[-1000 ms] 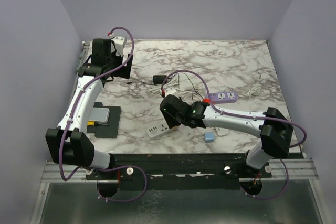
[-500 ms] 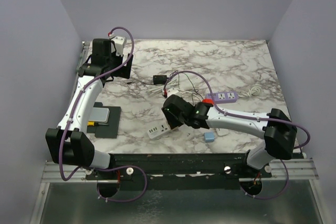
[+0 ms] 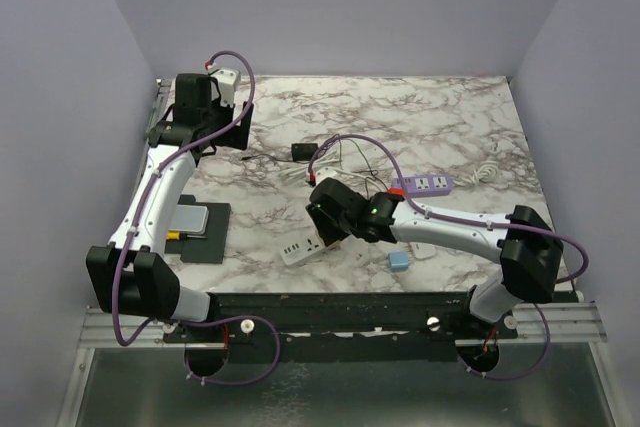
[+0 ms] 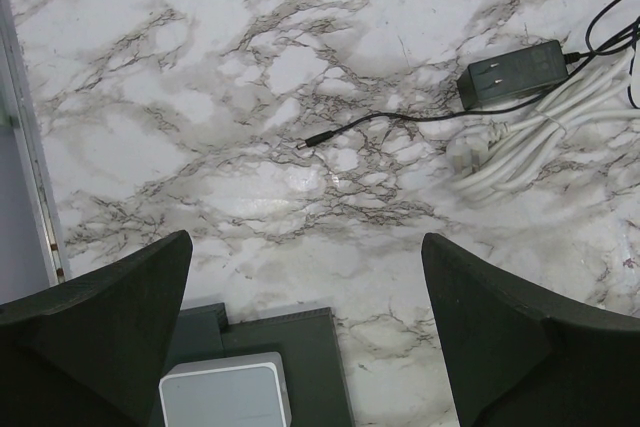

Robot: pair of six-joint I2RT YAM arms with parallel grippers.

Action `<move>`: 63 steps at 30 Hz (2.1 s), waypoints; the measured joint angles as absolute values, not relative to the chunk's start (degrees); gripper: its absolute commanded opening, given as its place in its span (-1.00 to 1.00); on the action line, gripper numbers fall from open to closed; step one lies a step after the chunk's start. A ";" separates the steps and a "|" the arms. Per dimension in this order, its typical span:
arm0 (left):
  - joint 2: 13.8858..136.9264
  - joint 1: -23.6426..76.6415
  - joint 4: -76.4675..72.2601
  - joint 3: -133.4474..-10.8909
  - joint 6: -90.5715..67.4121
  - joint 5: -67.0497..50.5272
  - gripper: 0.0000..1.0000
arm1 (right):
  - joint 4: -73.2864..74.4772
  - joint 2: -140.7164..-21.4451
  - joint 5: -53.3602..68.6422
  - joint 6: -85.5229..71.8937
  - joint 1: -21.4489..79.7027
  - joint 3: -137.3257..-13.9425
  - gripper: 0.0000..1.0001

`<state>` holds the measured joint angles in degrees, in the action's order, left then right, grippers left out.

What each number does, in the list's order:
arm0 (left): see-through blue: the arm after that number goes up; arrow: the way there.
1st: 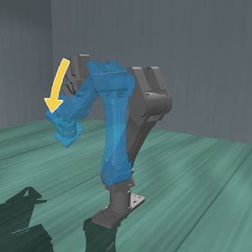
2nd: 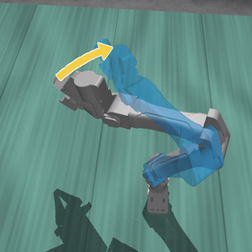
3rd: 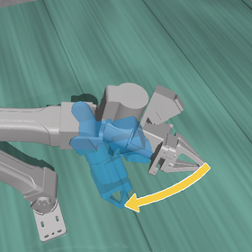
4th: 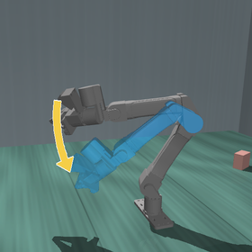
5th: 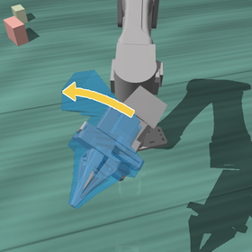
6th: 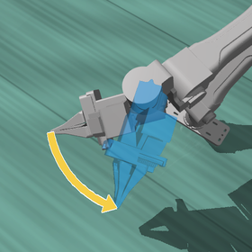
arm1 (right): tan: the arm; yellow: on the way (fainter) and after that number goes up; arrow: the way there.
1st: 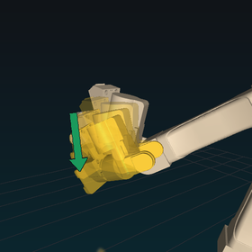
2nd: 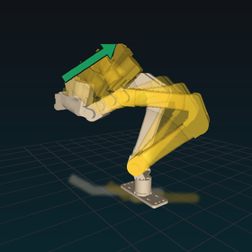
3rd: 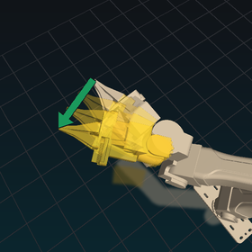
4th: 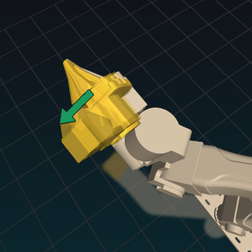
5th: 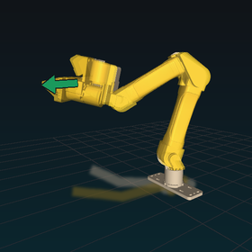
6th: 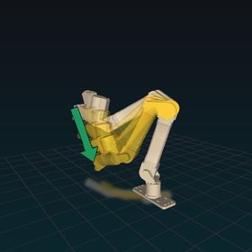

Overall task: Insert the plug
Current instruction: Press the plug into the socket, then pick up the plug from the center of the board.

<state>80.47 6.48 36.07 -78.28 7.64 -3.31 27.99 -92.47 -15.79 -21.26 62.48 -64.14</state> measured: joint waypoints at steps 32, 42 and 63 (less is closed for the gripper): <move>80.88 6.48 37.69 -80.64 6.98 -9.41 0.98 | 32.56 -101.73 -13.78 -30.41 63.05 -76.95 -0.65; 81.01 6.48 38.50 -80.88 7.79 -9.65 0.98 | 38.13 -102.24 -14.94 -33.95 63.35 -80.07 0.97; 80.29 6.66 42.63 -84.58 12.12 -11.64 0.98 | 50.02 -82.30 -18.00 -41.85 36.51 -70.52 1.00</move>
<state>80.29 6.66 42.63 -84.58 12.12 -11.64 50.02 -82.30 -18.00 -41.85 36.51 -70.52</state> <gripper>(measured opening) 0.989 0.998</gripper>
